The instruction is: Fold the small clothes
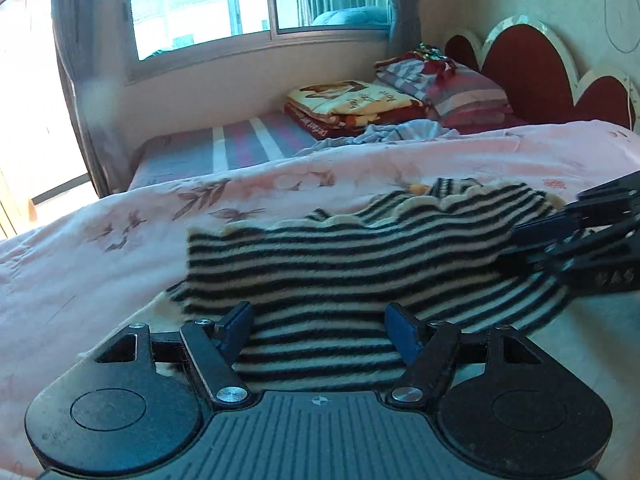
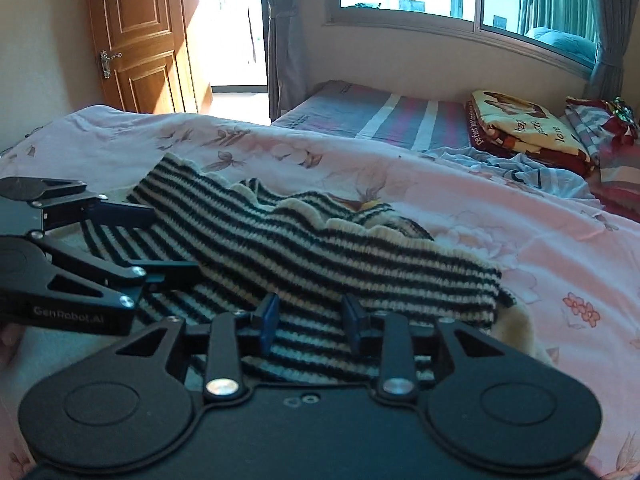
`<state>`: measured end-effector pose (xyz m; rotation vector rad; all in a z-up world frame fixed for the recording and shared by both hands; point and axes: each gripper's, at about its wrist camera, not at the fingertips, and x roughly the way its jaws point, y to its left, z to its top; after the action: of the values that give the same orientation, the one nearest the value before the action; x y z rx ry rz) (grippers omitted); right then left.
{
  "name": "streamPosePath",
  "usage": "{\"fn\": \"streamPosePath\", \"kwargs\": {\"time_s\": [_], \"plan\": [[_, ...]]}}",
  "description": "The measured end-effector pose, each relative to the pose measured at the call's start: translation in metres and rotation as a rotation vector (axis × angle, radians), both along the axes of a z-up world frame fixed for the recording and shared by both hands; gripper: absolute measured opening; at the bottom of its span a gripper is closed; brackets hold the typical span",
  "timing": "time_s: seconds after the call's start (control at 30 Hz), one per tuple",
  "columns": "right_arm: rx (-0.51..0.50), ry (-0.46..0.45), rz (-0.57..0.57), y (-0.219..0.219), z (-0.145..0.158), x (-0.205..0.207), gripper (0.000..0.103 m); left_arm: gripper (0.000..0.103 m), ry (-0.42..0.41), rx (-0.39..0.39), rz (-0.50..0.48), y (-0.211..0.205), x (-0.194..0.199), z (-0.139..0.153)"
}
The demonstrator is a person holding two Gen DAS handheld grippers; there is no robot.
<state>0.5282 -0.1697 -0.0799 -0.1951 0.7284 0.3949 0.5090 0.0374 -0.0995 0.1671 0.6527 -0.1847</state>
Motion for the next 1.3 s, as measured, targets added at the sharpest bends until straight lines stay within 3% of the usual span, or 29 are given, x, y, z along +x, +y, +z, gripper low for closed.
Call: {"fn": "streamPosePath", "kwargs": {"time_s": [0.1,0.17,0.2,0.27,0.33,0.43,0.53,0.67,0.8,0.87,0.97,1.07,1.13,1.2,1.3], "plan": [[0.001,-0.008,-0.126,-0.049,0.001,-0.002,0.031,0.083,0.015,-0.03,0.087,0.042,-0.007,-0.003],[0.056,0.011,-0.123,-0.066,0.002,-0.005,0.03,0.084,0.039,-0.076,0.112,0.058,-0.005,-0.002],[0.032,0.013,-0.14,-0.063,0.004,-0.007,0.037,0.084,0.038,-0.074,0.128,0.057,-0.005,0.001],[0.056,-0.021,-0.141,-0.055,0.016,-0.018,0.038,0.084,-0.011,-0.066,0.118,0.047,-0.014,0.013],[0.098,-0.061,-0.073,-0.041,0.028,-0.037,0.038,0.084,-0.043,-0.107,0.067,0.032,-0.027,0.024],[0.065,-0.04,0.043,-0.004,0.024,-0.061,0.036,0.084,-0.023,-0.124,-0.002,0.004,-0.045,0.025],[0.015,-0.005,0.095,0.022,0.009,-0.075,0.036,0.084,0.015,-0.063,-0.039,-0.018,-0.057,0.011],[-0.034,-0.017,0.055,0.008,0.005,-0.089,0.037,0.084,0.012,-0.043,-0.028,0.005,-0.077,0.0],[0.049,0.025,-0.056,-0.04,0.008,-0.094,0.038,0.091,0.019,-0.053,0.041,0.045,-0.089,0.004],[0.049,0.01,-0.087,-0.034,0.018,-0.102,0.037,0.091,0.019,-0.07,0.071,0.045,-0.093,0.011],[0.114,-0.034,-0.01,-0.009,0.031,-0.121,0.037,0.091,-0.013,-0.108,0.038,0.024,-0.105,0.023],[0.068,-0.013,0.052,0.026,0.023,-0.133,0.037,0.091,0.003,-0.079,-0.009,-0.004,-0.116,0.016],[-0.025,0.01,0.054,0.045,0.004,-0.139,0.037,0.091,0.02,-0.023,0.006,-0.015,-0.121,0.002],[-0.081,-0.054,0.066,0.052,-0.003,-0.149,0.038,0.091,-0.003,-0.034,0.008,-0.011,-0.128,-0.001],[-0.091,-0.052,0.063,0.044,0.001,-0.155,0.038,0.091,0.004,-0.039,0.045,0.006,-0.134,0.002]]}}
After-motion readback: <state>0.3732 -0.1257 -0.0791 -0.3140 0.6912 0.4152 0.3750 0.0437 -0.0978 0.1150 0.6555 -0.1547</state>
